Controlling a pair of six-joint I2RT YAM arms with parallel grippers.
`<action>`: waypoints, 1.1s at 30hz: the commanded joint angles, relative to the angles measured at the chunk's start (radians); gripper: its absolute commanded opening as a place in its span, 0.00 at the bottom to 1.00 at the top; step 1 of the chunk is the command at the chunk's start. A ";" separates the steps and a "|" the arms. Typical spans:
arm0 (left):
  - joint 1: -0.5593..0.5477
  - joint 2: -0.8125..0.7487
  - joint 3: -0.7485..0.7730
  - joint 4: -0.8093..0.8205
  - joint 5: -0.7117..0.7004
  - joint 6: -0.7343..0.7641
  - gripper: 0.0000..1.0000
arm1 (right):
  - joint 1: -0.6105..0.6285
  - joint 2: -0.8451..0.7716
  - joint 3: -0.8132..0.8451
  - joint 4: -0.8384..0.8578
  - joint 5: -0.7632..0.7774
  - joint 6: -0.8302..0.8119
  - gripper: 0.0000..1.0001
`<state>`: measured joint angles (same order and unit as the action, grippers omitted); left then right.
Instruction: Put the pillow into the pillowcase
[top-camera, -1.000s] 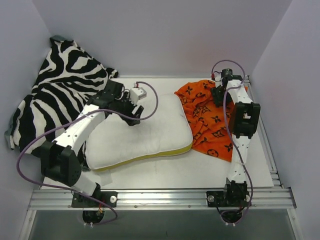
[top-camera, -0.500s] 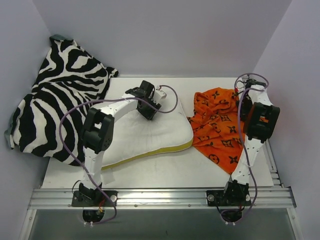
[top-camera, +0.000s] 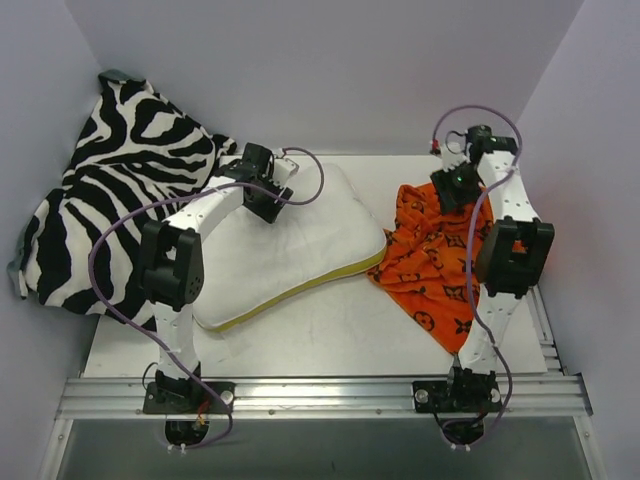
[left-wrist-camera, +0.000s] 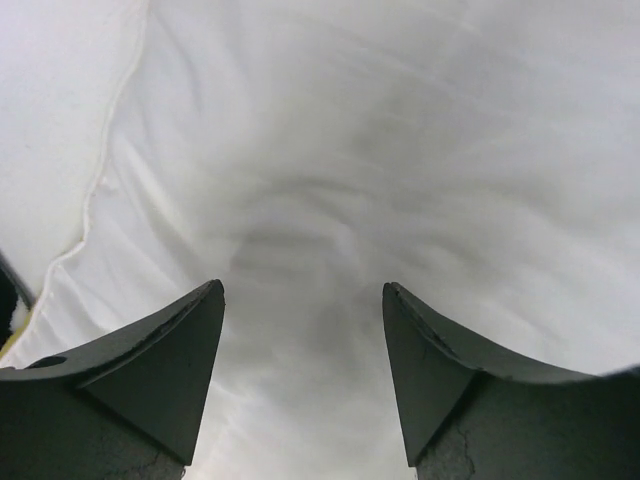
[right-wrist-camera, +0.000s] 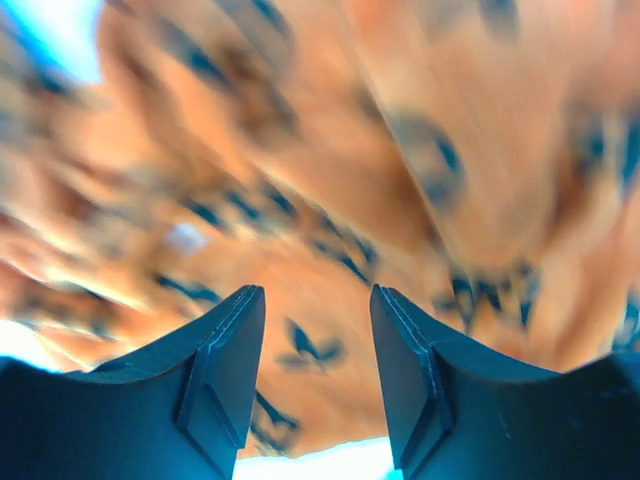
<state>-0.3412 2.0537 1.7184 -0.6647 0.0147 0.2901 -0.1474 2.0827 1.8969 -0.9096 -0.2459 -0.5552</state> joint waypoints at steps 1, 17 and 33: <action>-0.045 -0.105 -0.057 -0.026 0.062 0.029 0.73 | 0.110 0.032 0.120 -0.023 -0.058 0.070 0.46; -0.012 -0.244 -0.313 -0.023 0.326 0.188 0.98 | 0.232 0.367 0.294 -0.017 -0.194 0.250 0.06; 0.030 -0.141 -0.376 -0.082 0.184 0.299 0.40 | 0.074 0.341 0.295 0.468 -0.626 0.925 0.00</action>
<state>-0.3496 1.9118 1.3930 -0.6807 0.2169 0.5823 -0.0776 2.4786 2.2002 -0.6365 -0.8688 0.1822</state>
